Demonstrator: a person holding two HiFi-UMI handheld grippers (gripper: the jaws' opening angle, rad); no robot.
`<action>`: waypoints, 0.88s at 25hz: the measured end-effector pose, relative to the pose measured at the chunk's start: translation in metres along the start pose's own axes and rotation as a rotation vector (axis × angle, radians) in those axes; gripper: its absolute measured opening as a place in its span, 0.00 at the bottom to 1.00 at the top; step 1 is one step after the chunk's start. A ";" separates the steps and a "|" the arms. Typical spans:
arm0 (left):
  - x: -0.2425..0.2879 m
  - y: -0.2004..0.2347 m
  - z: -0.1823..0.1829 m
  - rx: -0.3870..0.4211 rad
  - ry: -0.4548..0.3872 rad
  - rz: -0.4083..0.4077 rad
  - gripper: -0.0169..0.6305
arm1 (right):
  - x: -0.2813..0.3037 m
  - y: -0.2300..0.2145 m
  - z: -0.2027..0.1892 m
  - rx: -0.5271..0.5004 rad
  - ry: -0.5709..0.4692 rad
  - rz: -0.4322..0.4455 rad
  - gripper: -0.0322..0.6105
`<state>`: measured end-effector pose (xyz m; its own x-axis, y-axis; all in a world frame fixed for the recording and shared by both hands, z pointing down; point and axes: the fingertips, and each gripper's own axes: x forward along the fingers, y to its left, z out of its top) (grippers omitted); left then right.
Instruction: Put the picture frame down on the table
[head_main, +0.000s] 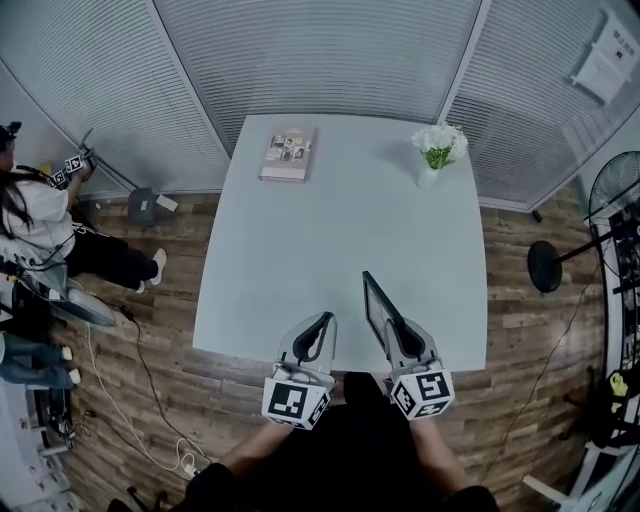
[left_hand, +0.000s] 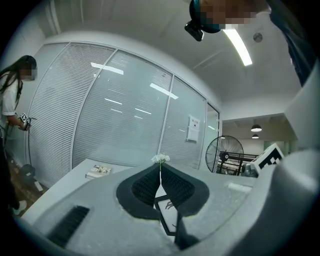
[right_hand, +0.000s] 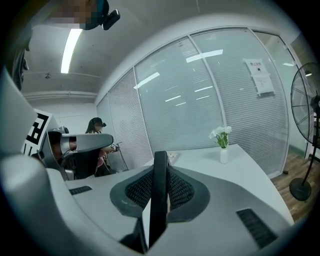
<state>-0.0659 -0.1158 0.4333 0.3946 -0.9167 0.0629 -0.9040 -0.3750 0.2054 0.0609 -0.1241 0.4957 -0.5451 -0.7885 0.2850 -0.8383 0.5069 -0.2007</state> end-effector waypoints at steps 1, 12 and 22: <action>0.005 0.000 -0.001 0.001 0.002 0.000 0.06 | 0.005 -0.005 -0.003 0.005 0.008 0.001 0.14; 0.048 0.006 -0.005 0.007 0.038 0.017 0.06 | 0.047 -0.044 -0.022 0.063 0.064 0.021 0.14; 0.068 0.010 -0.015 0.000 0.069 0.029 0.06 | 0.070 -0.071 -0.049 0.114 0.122 0.030 0.14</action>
<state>-0.0458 -0.1802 0.4546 0.3790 -0.9153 0.1360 -0.9150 -0.3488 0.2027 0.0812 -0.1987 0.5755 -0.5730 -0.7219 0.3880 -0.8186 0.4808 -0.3142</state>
